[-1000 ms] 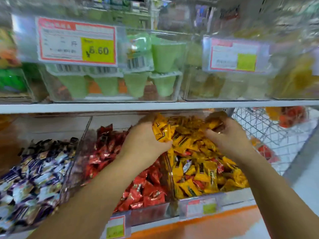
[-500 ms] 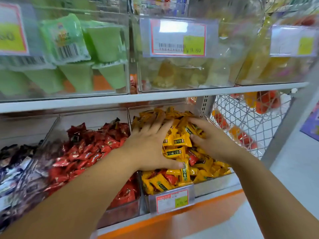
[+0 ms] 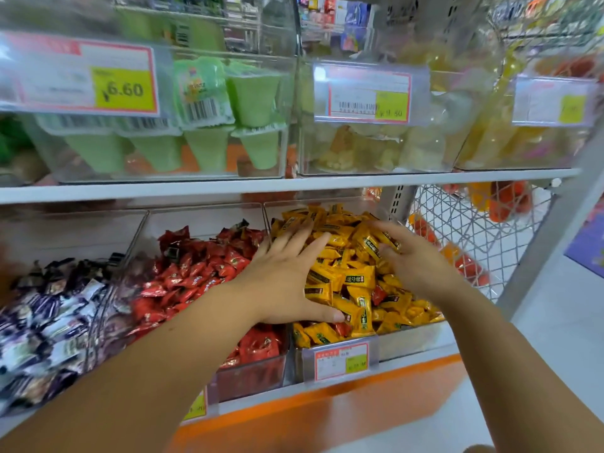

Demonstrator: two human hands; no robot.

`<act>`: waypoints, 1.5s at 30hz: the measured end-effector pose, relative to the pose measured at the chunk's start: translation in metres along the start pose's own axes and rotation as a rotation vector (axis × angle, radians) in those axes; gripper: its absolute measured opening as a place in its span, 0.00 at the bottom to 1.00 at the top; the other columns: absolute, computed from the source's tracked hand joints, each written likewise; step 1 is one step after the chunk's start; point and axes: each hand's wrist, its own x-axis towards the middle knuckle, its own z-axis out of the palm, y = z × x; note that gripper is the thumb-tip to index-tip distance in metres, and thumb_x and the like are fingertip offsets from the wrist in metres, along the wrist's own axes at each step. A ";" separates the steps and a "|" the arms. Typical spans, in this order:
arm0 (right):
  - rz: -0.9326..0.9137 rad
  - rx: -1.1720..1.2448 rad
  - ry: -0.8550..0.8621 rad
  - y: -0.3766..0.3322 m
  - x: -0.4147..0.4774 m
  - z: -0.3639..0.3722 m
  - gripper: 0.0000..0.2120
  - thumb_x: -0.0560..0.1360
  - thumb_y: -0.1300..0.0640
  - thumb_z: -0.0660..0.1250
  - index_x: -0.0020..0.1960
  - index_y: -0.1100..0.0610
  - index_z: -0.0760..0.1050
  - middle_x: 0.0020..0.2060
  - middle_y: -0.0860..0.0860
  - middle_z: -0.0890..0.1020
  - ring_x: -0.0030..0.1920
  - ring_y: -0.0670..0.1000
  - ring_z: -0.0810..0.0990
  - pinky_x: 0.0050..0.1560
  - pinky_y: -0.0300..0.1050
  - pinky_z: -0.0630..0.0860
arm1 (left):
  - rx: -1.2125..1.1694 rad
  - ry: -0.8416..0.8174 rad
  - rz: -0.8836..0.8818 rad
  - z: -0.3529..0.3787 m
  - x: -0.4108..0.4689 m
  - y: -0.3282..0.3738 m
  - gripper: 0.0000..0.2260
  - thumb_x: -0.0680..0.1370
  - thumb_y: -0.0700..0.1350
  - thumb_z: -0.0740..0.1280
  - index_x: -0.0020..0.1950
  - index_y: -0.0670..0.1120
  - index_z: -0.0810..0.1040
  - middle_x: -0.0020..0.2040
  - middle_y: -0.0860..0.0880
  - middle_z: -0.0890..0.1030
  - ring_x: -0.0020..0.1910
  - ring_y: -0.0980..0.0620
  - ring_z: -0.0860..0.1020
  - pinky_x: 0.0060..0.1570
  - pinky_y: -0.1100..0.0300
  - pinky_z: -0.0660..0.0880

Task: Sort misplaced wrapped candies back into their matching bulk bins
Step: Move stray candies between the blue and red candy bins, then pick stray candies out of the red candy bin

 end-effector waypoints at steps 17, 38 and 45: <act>-0.287 0.043 -0.109 -0.113 0.003 0.077 0.13 0.81 0.56 0.60 0.64 0.49 0.76 0.49 0.45 0.81 0.44 0.44 0.78 0.42 0.34 0.70 | -0.192 0.258 -0.358 -0.027 -0.137 -0.103 0.37 0.76 0.62 0.64 0.78 0.58 0.48 0.79 0.55 0.43 0.77 0.55 0.44 0.73 0.59 0.46; -0.303 -0.495 -0.142 -0.170 0.076 0.256 0.13 0.76 0.47 0.62 0.55 0.46 0.81 0.52 0.53 0.79 0.53 0.59 0.78 0.44 0.45 0.74 | -0.539 0.162 -0.443 0.000 -0.177 -0.151 0.43 0.64 0.75 0.54 0.76 0.67 0.43 0.74 0.70 0.44 0.74 0.66 0.47 0.72 0.60 0.50; -0.148 0.177 0.092 -0.182 0.065 0.217 0.09 0.73 0.51 0.69 0.48 0.56 0.82 0.37 0.49 0.81 0.36 0.50 0.77 0.41 0.45 0.73 | -0.554 0.130 -0.410 0.001 -0.186 -0.147 0.37 0.71 0.71 0.56 0.75 0.69 0.41 0.75 0.70 0.44 0.71 0.70 0.44 0.71 0.61 0.48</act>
